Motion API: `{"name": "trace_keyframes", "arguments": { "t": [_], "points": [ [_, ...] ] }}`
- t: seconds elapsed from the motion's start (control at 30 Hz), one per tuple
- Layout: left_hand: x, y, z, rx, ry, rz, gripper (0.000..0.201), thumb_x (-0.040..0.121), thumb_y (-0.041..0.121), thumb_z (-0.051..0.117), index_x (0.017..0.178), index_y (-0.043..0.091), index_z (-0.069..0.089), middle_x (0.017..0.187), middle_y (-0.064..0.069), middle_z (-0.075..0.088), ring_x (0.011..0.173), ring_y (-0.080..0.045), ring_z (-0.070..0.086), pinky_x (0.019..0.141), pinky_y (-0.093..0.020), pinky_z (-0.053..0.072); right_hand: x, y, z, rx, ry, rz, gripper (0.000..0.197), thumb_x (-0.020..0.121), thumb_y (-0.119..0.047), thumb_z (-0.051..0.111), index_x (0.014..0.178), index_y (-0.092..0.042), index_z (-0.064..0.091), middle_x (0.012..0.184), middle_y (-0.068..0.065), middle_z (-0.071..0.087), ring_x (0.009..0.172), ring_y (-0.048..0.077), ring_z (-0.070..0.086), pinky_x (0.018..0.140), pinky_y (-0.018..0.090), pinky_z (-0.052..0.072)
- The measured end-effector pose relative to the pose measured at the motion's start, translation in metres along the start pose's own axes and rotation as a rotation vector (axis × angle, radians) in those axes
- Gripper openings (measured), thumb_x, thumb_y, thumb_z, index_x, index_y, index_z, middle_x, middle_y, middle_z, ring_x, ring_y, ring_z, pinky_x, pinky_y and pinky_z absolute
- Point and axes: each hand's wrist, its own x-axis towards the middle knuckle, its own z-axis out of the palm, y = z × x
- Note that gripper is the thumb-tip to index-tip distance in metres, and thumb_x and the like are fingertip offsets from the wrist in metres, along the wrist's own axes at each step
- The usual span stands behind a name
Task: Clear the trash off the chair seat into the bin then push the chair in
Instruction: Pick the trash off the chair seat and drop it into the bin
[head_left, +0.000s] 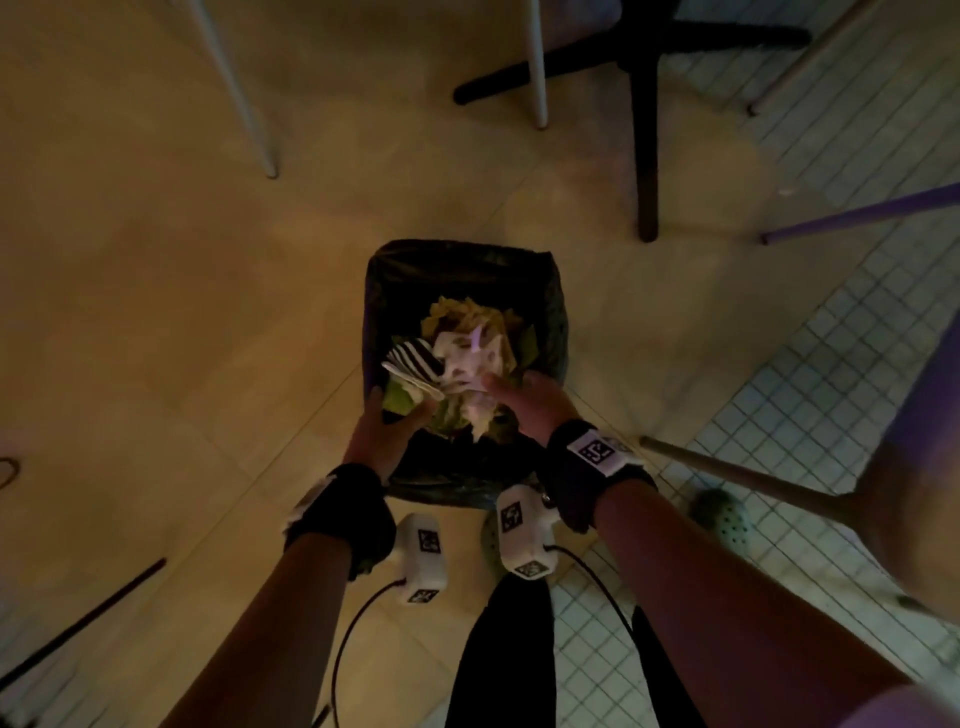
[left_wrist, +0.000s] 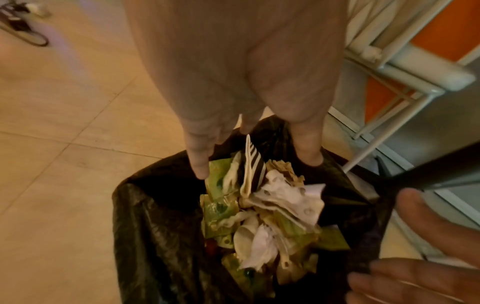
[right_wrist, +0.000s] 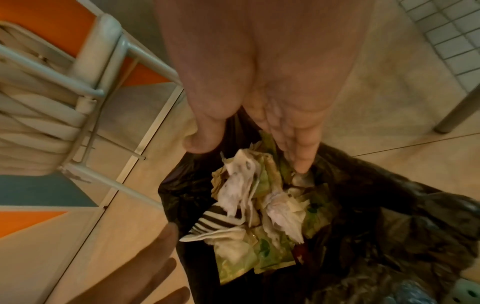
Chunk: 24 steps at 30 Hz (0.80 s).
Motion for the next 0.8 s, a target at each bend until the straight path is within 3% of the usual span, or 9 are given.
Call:
{"name": "trace_keyframes", "arguments": {
  "t": [0.07, 0.13, 0.23, 0.4, 0.5, 0.57, 0.67, 0.73, 0.8],
  "points": [
    [-0.006, -0.004, 0.005, 0.089, -0.07, -0.033, 0.084, 0.079, 0.054, 0.065, 0.148, 0.035, 0.02, 0.151, 0.009, 0.031, 0.136, -0.027, 0.038, 0.107, -0.046, 0.037, -0.022, 0.005, -0.015, -0.041, 0.026, 0.0, 0.075, 0.08, -0.051, 0.064, 0.134, -0.003, 0.046, 0.126, 0.019, 0.057, 0.114, 0.033, 0.057, 0.095, 0.044, 0.048],
    [-0.017, -0.003, 0.019, 0.168, -0.121, -0.05, 0.071, 0.085, 0.048, 0.061, 0.145, 0.031, 0.029, 0.152, 0.007, 0.03, 0.138, -0.026, 0.034, 0.107, -0.046, 0.035, -0.051, 0.016, -0.039, 0.012, 0.033, 0.015, 0.052, 0.087, -0.035, 0.063, 0.113, 0.01, 0.056, 0.089, 0.021, 0.058, 0.082, 0.025, 0.059, 0.072, 0.037, 0.046],
    [-0.048, 0.019, 0.061, 0.274, -0.201, 0.026, 0.054, 0.088, 0.037, 0.06, 0.138, 0.023, 0.043, 0.15, -0.003, 0.038, 0.137, -0.026, 0.036, 0.105, -0.047, 0.037, -0.108, 0.026, -0.093, 0.229, 0.046, 0.024, 0.003, 0.09, -0.014, 0.059, 0.088, -0.012, 0.059, 0.068, 0.005, 0.055, 0.056, 0.012, 0.053, 0.054, 0.022, 0.043],
    [-0.112, 0.089, 0.186, 0.434, -0.262, 0.39, 0.027, 0.087, 0.008, 0.062, 0.113, 0.001, 0.058, 0.11, -0.017, 0.063, 0.108, -0.034, 0.058, 0.091, -0.037, 0.043, -0.201, 0.048, -0.235, 0.52, 0.303, -0.117, 0.019, 0.091, 0.004, 0.049, 0.086, -0.011, 0.06, 0.062, -0.004, 0.069, 0.05, 0.007, 0.062, 0.05, 0.017, 0.048],
    [-0.135, 0.129, 0.277, 0.529, -0.344, 0.576, 0.022, 0.083, 0.007, 0.067, 0.103, 0.013, 0.061, 0.096, -0.008, 0.065, 0.09, -0.025, 0.062, 0.077, -0.028, 0.043, -0.241, 0.068, -0.333, 0.498, 0.584, -0.157, 0.017, 0.089, 0.002, 0.053, 0.089, -0.013, 0.062, 0.071, 0.0, 0.067, 0.055, 0.007, 0.061, 0.053, 0.021, 0.048],
    [-0.149, 0.15, 0.341, 0.552, -0.444, 0.669, 0.022, 0.079, 0.014, 0.07, 0.098, 0.018, 0.061, 0.093, -0.006, 0.065, 0.083, -0.025, 0.062, 0.073, -0.028, 0.045, -0.255, 0.097, -0.399, 0.428, 0.797, -0.131, 0.018, 0.083, -0.002, 0.062, 0.086, -0.02, 0.064, 0.082, 0.005, 0.066, 0.069, 0.016, 0.062, 0.063, 0.032, 0.049],
    [-0.176, 0.168, 0.432, 0.641, -0.598, 0.772, 0.022, 0.076, 0.021, 0.065, 0.097, 0.015, 0.063, 0.094, -0.003, 0.059, 0.078, -0.024, 0.059, 0.078, -0.038, 0.053, -0.256, 0.157, -0.485, 0.228, 1.1, 0.121, 0.026, 0.075, -0.008, 0.067, 0.102, -0.012, 0.067, 0.109, 0.022, 0.066, 0.099, 0.037, 0.063, 0.086, 0.045, 0.049],
    [-0.191, 0.171, 0.487, 0.756, -0.635, 0.826, 0.022, 0.082, 0.015, 0.065, 0.104, 0.015, 0.062, 0.098, 0.0, 0.055, 0.08, -0.021, 0.056, 0.081, -0.04, 0.052, -0.252, 0.191, -0.519, 0.187, 1.081, 0.326, 0.035, 0.08, -0.014, 0.067, 0.114, -0.007, 0.061, 0.117, 0.026, 0.062, 0.105, 0.039, 0.061, 0.093, 0.045, 0.05],
    [-0.207, 0.168, 0.535, 0.886, -0.68, 0.882, 0.033, 0.086, 0.013, 0.06, 0.118, 0.019, 0.056, 0.114, -0.002, 0.053, 0.095, -0.023, 0.057, 0.087, -0.04, 0.049, -0.247, 0.209, -0.533, 0.183, 0.967, 0.312, 0.041, 0.078, -0.018, 0.072, 0.115, -0.009, 0.058, 0.116, 0.025, 0.063, 0.103, 0.038, 0.063, 0.091, 0.049, 0.051]
  ]
}}
